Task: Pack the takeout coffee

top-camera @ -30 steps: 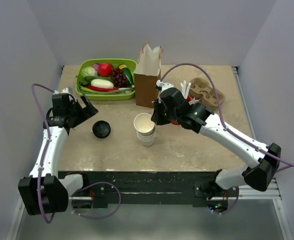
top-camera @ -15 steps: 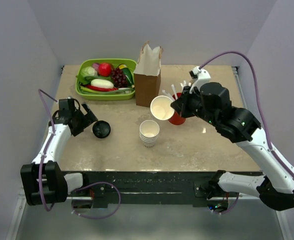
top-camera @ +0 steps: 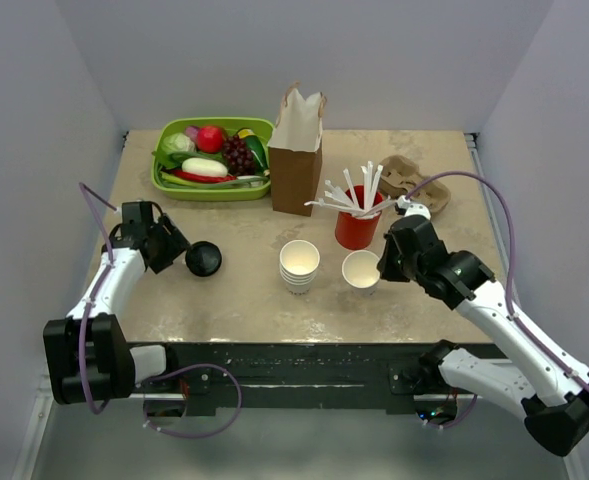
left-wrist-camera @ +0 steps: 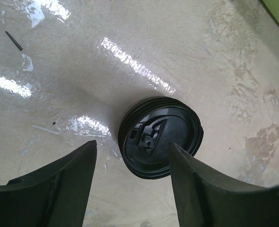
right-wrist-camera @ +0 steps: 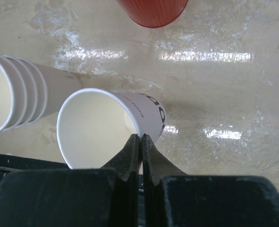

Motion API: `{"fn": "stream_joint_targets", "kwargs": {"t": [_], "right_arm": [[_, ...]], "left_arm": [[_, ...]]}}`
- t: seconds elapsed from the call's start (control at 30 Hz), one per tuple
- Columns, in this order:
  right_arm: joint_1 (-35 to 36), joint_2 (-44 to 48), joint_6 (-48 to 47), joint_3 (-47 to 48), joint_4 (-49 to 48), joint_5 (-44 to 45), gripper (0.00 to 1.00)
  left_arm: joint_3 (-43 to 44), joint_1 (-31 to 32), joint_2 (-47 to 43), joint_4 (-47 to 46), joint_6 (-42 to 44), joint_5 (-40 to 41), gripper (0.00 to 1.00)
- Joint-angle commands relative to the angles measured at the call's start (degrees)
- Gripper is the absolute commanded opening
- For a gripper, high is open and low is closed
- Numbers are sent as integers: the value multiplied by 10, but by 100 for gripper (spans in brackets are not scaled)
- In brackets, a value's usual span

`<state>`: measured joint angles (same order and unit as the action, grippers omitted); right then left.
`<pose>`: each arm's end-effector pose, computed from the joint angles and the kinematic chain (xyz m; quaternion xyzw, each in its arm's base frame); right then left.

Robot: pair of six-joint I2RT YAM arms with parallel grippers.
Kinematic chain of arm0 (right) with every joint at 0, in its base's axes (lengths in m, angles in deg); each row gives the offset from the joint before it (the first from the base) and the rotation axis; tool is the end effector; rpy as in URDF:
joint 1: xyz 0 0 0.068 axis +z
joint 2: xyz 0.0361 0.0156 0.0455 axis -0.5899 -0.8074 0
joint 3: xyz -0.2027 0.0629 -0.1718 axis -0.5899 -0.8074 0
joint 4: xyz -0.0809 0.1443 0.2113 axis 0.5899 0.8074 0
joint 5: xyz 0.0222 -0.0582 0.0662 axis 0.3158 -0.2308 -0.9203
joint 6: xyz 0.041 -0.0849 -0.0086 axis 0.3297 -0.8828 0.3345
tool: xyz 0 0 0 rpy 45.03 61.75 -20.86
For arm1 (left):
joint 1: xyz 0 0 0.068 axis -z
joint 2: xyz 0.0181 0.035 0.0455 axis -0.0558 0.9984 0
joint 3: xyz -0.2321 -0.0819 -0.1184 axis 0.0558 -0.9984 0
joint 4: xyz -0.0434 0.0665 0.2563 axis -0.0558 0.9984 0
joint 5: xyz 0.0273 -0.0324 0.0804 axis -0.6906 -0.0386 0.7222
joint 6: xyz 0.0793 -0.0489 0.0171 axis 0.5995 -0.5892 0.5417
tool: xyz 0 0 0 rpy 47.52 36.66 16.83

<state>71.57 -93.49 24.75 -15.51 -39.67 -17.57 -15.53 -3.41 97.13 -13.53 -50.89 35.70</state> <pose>0.1894 0.1099 0.2842 0.0259 0.9223 0.1170 0.3674 0.2729 0.0275 0.1692 -0.3473 0.8890 -0.0998 0.2812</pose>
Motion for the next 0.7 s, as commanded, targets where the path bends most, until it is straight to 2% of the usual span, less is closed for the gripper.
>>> {"fn": "stream_joint_targets", "kwargs": {"t": [0.0,0.17,0.3,0.67], "right_arm": [[-5,8,39,-32,-106,13,0],[-10,-22,47,-66,-160,4,0],[-13,-43,54,-85,-192,-2,0],[-23,-79,55,-84,-196,16,1]], "left_arm": [[3,5,3,-19,0,2,64],[3,9,12,-18,-1,3,54],[2,12,30,-18,-1,5,40],[3,17,48,-12,-4,27,26]]}}
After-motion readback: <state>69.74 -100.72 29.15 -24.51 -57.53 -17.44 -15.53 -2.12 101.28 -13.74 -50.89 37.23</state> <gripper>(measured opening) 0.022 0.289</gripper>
